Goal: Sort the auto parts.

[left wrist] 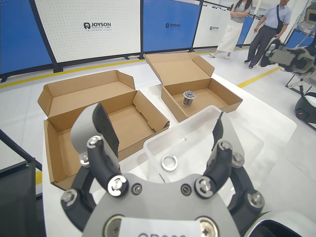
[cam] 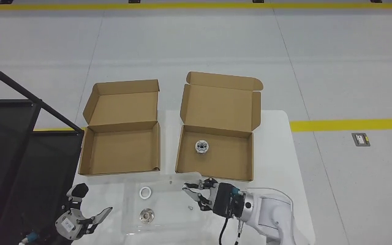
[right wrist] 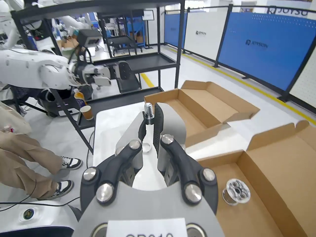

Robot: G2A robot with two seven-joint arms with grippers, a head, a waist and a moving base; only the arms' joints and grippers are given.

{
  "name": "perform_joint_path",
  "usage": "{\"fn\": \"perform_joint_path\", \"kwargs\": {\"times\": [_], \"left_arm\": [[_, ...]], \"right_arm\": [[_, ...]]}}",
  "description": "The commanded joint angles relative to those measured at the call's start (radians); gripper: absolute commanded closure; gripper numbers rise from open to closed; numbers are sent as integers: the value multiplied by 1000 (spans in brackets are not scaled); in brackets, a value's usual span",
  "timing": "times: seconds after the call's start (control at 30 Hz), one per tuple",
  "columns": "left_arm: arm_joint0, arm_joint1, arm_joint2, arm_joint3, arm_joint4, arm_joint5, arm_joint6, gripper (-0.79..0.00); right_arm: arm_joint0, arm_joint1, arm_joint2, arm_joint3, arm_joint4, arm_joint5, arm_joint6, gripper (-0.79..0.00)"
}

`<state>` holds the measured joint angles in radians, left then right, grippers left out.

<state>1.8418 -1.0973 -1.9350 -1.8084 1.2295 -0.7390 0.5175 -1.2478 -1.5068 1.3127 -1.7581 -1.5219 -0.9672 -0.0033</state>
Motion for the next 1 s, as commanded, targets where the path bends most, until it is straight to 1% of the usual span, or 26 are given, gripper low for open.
{"fn": "perform_joint_path", "kwargs": {"times": [0.0,0.03,0.1,0.13,0.23,0.3,0.43,0.53,0.8,0.87,0.97], "left_arm": [[0,0,0,0,0,0,0,-785],[0,0,0,0,0,0,0,-785],[0,0,0,0,0,0,0,-785],[0,0,0,0,0,0,0,-785],[0,0,0,0,0,0,0,-785],[0,0,0,0,0,0,0,-785],[0,0,0,0,0,0,0,-785],[0,0,0,0,0,0,0,-785],[0,0,0,0,0,0,0,-785],[0,0,0,0,0,0,0,-785],[0,0,0,0,0,0,0,-785]], "right_arm": [[30,1,0,40,35,26,55,0],[48,0,11,61,55,64,90,0],[91,0,18,109,111,98,167,0],[115,0,32,134,132,148,213,0],[184,0,50,210,189,246,348,0],[227,2,51,267,220,265,426,0],[313,3,51,385,249,346,554,0],[370,3,36,465,250,398,617,0],[492,-5,-34,621,183,573,776,0],[521,-8,-48,657,183,600,809,0],[555,-12,-62,704,196,614,832,0]]}}
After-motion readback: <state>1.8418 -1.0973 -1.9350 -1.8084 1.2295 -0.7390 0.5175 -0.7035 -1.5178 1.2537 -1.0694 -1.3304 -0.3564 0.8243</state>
